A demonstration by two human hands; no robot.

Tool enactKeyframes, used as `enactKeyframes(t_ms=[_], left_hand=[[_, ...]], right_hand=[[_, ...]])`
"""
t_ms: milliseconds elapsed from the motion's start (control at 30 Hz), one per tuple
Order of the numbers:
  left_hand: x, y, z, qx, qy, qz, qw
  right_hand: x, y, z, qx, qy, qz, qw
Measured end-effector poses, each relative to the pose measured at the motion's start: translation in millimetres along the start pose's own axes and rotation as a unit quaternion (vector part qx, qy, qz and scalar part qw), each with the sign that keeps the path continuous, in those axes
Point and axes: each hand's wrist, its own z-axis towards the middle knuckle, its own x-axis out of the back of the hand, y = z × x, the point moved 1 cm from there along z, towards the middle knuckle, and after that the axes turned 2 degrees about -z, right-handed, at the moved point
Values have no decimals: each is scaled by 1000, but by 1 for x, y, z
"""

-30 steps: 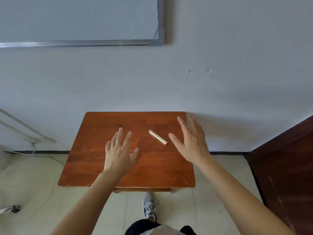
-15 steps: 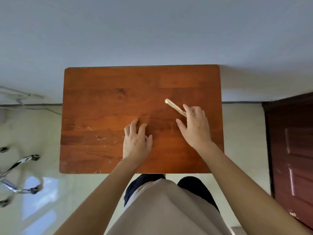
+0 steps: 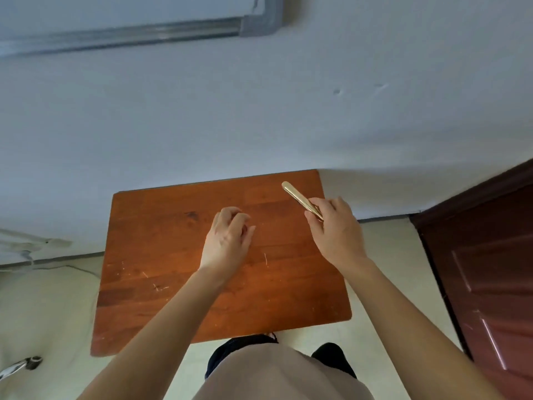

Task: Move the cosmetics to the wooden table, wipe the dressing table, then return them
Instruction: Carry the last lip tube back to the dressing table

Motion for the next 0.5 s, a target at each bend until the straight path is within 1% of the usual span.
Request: enactKeyframes(t_ms=[133,267,400,500], left_hand=[[38,67,24,-102,56,-15,993],[63,138,24,-194,95,-21,976],[63,187,9,-247,100,-24,963],[53,219,-6,-284,85,-52,954]], right_hand=[[75,13,-19,-1,99,21,995],[134,35,-56,-4,182,35,983],[167,59,-108,-21,243,43,969],[183,80,-156,-65,289,34,955]])
